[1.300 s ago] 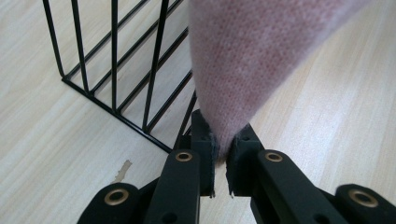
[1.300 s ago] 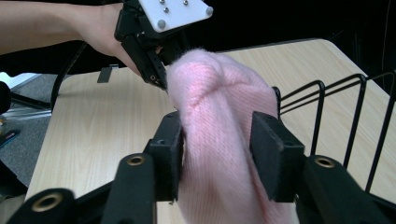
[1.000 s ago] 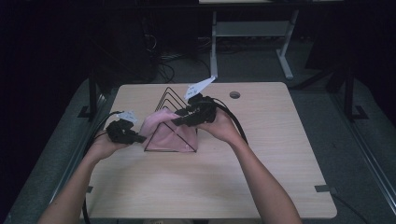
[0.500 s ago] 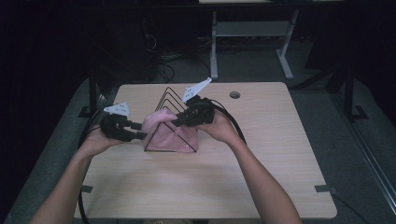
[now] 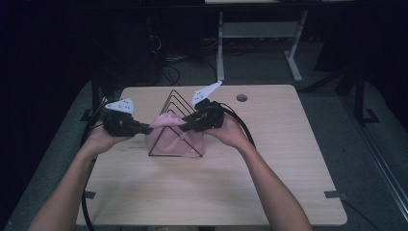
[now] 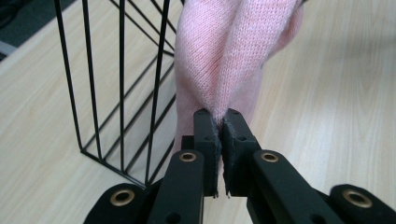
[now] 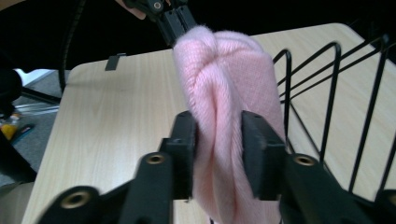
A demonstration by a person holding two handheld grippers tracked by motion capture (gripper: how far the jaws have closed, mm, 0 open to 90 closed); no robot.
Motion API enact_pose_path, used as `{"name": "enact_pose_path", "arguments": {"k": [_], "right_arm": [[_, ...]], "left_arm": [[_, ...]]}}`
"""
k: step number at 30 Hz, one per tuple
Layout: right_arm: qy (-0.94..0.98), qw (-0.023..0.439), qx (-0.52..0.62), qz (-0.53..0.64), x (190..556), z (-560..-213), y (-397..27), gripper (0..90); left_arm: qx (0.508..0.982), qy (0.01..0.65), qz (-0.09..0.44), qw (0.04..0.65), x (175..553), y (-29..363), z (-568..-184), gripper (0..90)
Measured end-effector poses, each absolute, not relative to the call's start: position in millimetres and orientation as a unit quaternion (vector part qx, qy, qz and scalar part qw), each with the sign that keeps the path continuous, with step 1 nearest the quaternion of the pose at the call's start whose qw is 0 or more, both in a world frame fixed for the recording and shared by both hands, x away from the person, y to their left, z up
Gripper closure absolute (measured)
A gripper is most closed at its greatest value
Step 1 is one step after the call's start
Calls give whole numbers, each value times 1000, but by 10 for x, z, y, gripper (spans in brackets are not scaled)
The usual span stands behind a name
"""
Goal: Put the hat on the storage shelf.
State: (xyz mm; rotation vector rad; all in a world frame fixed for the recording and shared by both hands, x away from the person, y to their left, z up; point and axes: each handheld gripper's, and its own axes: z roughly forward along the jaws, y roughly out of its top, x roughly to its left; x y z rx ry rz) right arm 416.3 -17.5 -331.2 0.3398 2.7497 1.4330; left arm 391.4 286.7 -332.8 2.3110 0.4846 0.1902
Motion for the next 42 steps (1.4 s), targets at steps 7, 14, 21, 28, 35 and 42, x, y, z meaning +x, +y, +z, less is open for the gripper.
{"name": "enact_pose_path", "arguments": {"k": [7,14,21,28,35,42], "right_arm": [[884,6,106,456,4143,-3357,-142,759],[882,7,115,458,4145,-3340,-180,617],[870,17,133,474,4091,-3320,-428,493],[862,30,175,475,4032,-3383,-805,435],[854,43,214,472,3969,-3442,-1117,400],[850,54,240,466,3918,-3539,-1395,366]], "left_arm": [[903,200,69,375,3911,2870,-3385,859],[897,203,72,387,3899,2869,-3364,807],[891,206,69,398,3836,2932,-3372,599],[891,217,71,391,3783,2990,-3437,556],[889,233,74,387,3731,3018,-3504,509],[886,253,78,381,3679,3027,-3597,441]]}}
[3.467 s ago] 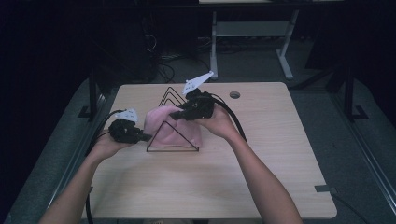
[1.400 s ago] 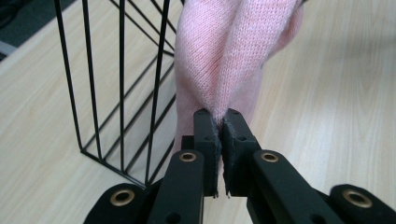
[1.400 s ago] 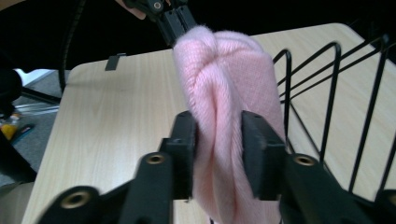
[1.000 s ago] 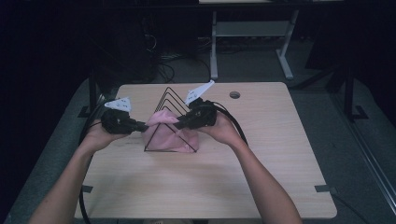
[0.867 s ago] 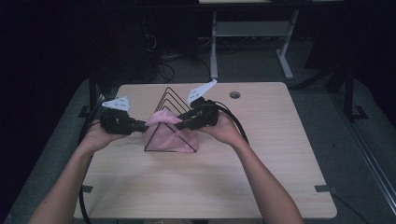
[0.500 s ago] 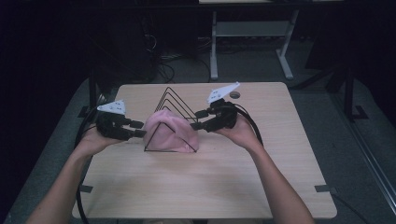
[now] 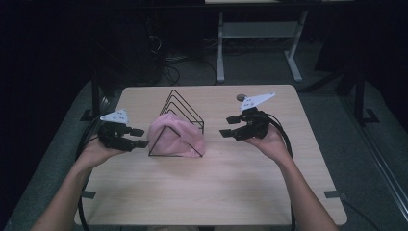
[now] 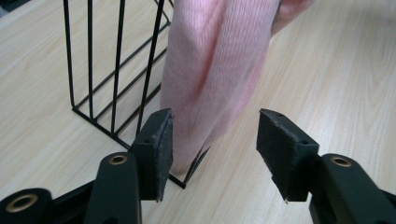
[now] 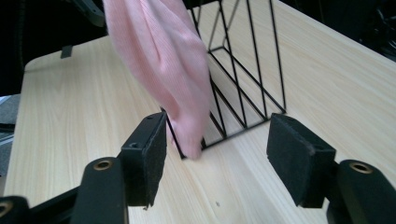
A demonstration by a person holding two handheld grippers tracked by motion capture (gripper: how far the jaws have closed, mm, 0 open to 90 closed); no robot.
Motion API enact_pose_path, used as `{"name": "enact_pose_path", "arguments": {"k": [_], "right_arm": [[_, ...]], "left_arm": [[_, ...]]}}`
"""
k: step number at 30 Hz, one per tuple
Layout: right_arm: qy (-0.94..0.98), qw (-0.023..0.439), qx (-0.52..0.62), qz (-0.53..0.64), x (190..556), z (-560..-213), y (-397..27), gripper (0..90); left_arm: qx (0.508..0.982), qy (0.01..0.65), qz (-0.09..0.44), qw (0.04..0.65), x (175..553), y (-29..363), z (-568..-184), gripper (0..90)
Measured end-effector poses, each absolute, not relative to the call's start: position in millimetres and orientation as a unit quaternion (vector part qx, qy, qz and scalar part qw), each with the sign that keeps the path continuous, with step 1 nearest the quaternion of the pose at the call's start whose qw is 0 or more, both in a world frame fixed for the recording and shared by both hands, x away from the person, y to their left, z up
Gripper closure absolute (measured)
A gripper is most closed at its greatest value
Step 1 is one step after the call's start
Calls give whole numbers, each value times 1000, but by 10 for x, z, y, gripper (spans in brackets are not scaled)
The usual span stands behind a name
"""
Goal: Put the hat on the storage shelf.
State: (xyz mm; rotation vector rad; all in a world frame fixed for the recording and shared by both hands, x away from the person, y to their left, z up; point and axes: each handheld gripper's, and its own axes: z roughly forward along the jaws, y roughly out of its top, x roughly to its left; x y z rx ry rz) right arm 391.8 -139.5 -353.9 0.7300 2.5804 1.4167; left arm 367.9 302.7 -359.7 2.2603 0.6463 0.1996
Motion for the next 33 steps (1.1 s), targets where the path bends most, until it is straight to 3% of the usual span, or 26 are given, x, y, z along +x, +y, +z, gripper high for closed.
{"name": "enact_pose_path", "arguments": {"k": [13,33], "right_arm": [[837,66,291,458,3762,-3734,-1933,319],[827,68,338,445,3574,-3969,-2390,296]], "left_arm": [[881,282,79,371,3574,3052,-3739,379],[872,306,83,372,3453,3094,-3889,340]]}}
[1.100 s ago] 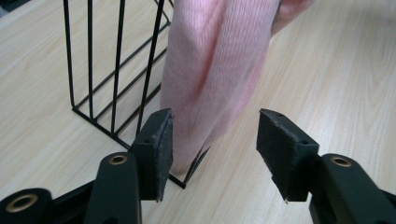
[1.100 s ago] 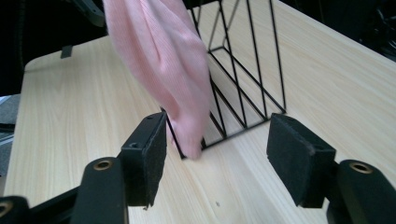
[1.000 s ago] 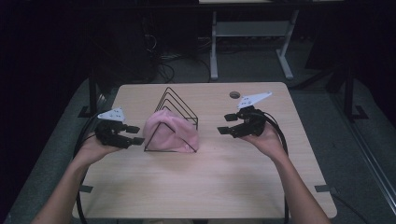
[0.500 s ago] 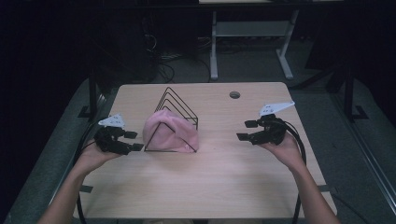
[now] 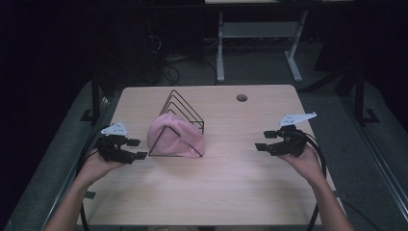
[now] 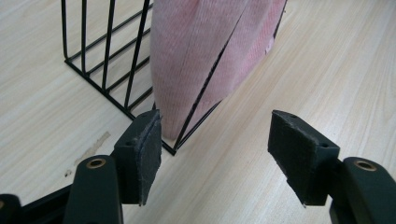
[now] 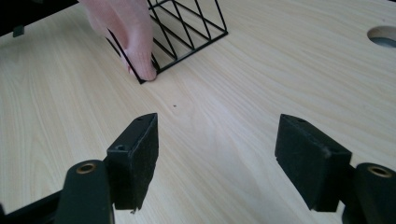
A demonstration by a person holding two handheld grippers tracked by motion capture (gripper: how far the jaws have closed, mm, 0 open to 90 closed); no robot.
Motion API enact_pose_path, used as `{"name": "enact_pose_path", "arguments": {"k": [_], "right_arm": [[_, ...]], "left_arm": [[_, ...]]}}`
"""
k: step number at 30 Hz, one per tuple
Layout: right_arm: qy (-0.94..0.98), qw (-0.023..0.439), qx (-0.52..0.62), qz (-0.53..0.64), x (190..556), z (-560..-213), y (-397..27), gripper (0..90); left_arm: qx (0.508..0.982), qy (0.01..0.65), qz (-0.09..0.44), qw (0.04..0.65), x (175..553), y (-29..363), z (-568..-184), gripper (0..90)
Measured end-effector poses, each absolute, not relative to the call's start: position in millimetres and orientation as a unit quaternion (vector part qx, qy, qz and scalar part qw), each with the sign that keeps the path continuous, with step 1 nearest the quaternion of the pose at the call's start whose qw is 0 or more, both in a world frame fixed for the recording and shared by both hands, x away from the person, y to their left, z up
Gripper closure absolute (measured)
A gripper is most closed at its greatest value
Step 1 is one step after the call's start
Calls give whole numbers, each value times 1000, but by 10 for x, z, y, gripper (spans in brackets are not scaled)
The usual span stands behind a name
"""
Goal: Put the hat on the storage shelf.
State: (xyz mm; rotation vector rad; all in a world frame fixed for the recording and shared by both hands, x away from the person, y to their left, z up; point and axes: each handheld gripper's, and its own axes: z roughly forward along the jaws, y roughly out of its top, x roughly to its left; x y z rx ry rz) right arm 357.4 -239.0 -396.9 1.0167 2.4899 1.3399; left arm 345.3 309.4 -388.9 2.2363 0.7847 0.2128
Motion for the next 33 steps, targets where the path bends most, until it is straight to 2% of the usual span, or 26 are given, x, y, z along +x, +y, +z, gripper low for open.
{"name": "enact_pose_path", "arguments": {"k": [33], "right_arm": [[803,69,407,430,3102,-4473,-3024,278]], "left_arm": [[859,341,104,367,3199,3138,-4196,303]]}}
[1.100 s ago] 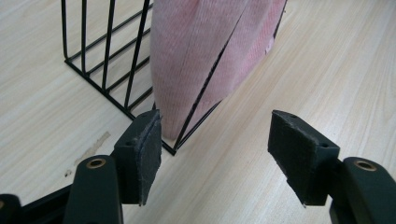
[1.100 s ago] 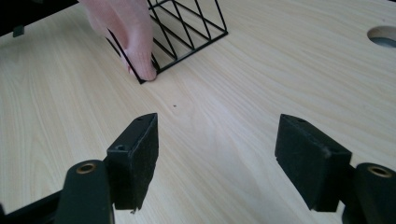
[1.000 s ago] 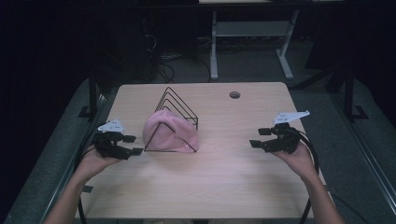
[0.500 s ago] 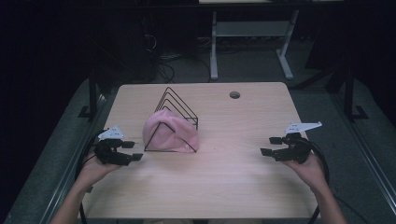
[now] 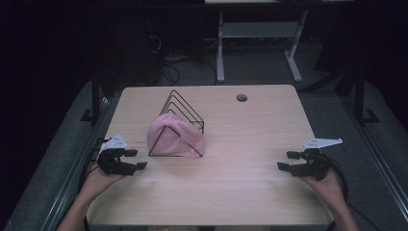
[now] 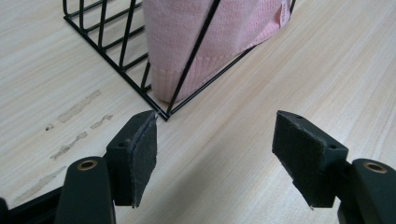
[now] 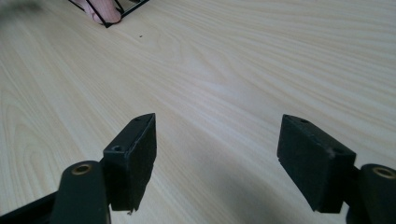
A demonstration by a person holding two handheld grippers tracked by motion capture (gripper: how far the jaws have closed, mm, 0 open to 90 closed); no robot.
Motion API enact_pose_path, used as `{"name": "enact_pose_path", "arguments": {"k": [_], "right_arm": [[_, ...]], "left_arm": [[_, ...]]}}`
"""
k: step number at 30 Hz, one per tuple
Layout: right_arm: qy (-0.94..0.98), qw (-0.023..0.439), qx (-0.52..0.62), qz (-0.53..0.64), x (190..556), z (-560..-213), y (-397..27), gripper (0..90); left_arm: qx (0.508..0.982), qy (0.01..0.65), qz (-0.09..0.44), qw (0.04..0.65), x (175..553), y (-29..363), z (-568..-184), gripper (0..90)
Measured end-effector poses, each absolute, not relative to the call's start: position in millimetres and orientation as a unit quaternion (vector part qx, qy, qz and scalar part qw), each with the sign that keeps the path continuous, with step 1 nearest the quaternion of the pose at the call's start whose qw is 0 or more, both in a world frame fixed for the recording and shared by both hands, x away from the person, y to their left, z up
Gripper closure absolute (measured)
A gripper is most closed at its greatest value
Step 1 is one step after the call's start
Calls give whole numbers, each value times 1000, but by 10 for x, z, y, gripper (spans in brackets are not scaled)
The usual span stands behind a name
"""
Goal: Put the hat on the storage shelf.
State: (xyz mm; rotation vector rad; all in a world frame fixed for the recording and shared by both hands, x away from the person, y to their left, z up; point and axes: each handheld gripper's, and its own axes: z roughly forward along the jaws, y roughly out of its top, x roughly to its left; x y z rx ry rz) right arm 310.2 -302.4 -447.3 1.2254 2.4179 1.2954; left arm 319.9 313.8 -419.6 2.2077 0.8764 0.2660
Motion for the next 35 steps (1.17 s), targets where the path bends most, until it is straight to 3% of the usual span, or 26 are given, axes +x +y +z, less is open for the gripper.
{"name": "enact_pose_path", "arguments": {"k": [20,30,35], "right_arm": [[795,71,417,435,2709,-4600,-3089,253],[793,98,415,435,2538,-4561,-3030,231],[790,101,407,447,2516,-4523,-2968,214]], "left_arm": [[852,343,112,380,2939,3041,-4349,290],[828,359,114,416,2804,3030,-4408,277],[833,356,117,407,2771,3049,-4469,272]]}}
